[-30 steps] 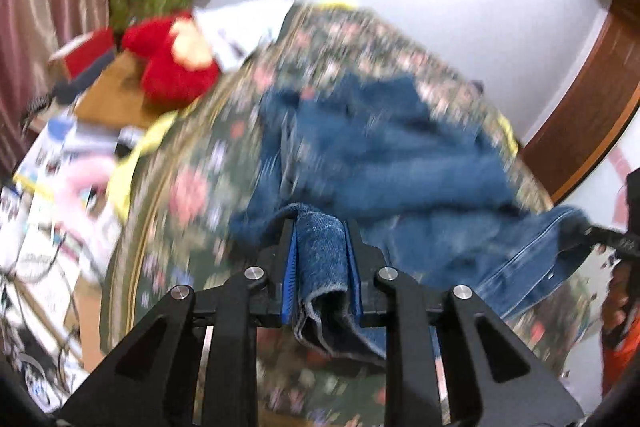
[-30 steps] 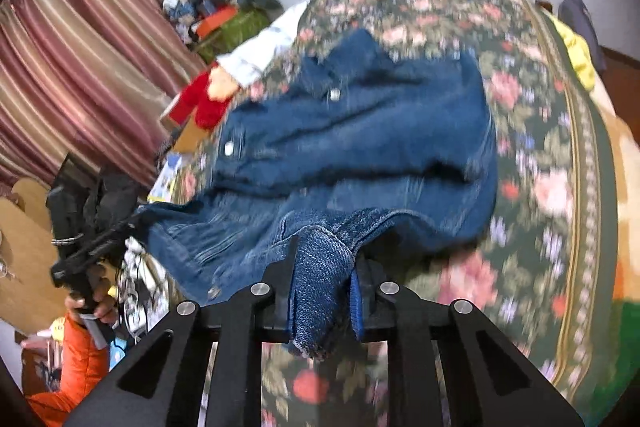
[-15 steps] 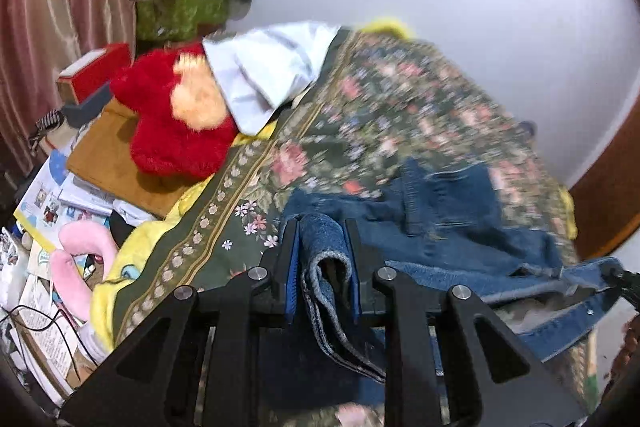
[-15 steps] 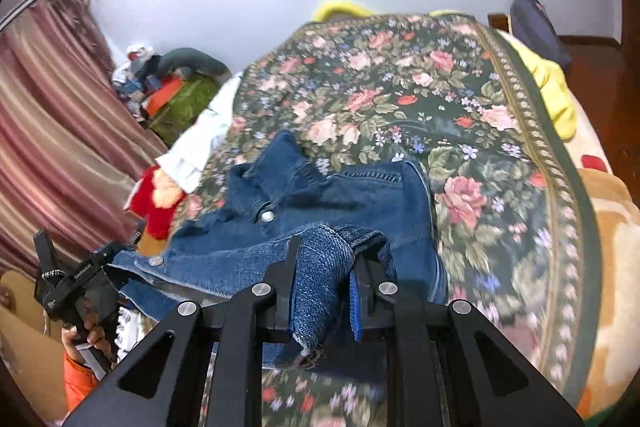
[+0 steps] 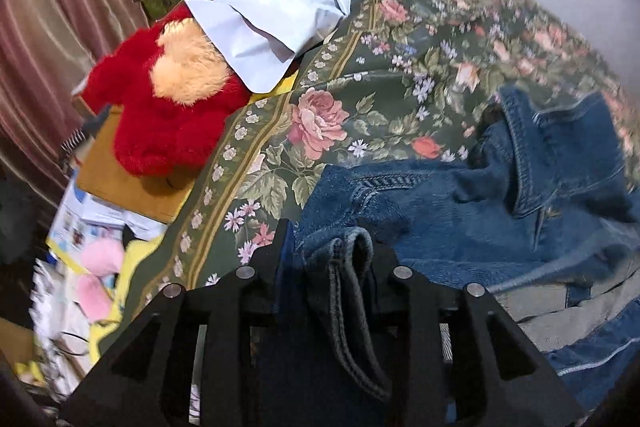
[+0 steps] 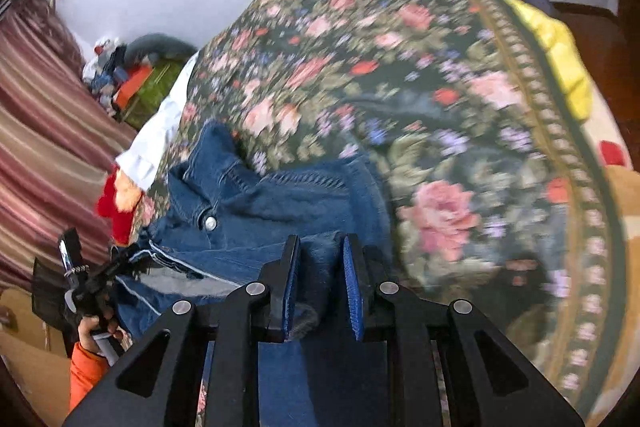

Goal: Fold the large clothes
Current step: 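Grasp the jacket hem with both tools, then lift the hem with both tools and fold it toward the collar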

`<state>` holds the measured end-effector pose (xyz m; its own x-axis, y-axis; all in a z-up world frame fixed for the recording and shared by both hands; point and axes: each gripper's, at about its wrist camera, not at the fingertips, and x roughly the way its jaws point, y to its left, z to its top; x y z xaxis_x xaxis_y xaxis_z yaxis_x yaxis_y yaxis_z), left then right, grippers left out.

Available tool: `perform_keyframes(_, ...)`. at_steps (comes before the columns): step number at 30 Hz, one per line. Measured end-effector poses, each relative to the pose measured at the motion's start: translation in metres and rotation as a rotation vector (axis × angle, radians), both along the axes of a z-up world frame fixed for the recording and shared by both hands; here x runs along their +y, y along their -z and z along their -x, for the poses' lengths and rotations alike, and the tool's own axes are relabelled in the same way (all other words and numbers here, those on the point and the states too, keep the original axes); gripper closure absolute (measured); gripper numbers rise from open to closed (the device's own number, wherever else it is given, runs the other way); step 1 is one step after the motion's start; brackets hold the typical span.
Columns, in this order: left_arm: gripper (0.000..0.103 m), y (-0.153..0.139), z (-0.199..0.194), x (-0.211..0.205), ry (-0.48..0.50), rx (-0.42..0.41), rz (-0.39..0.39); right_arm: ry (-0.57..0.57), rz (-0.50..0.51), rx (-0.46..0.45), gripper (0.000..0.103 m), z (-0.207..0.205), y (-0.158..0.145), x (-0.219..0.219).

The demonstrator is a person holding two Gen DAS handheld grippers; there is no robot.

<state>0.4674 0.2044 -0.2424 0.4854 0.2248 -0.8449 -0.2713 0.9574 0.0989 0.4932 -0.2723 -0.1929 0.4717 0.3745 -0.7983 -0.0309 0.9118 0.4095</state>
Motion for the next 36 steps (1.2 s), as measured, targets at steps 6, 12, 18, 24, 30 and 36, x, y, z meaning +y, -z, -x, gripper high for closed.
perform_keyframes(6, 0.046, -0.045, 0.021, -0.012, 0.086, -0.032, -0.022, 0.045, 0.126, -0.055, 0.086, 0.022, -0.043, -0.038)
perform_keyframes(12, 0.021, -0.099, 0.062, -0.037, 0.176, -0.114, -0.062, -0.104, 0.142, -0.068, 0.086, 0.058, -0.062, -0.013)
perform_keyframes(18, 0.018, -0.082, 0.096, -0.073, 0.296, -0.082, -0.001, -0.319, 0.163, -0.071, 0.086, 0.094, -0.052, 0.052)
perform_keyframes(24, 0.018, -0.021, 0.091, -0.12, 0.438, 0.053, -0.045, -0.46, 0.224, -0.011, 0.086, 0.103, -0.013, 0.108)
perform_keyframes(30, 0.018, 0.019, 0.044, -0.13, 0.447, 0.13, -0.07, -0.529, 0.288, 0.042, 0.086, 0.081, 0.026, 0.142)
perform_keyframes(36, 0.022, 0.007, -0.02, -0.105, 0.357, 0.094, 0.016, -0.517, 0.314, 0.031, 0.086, 0.013, 0.026, 0.149)
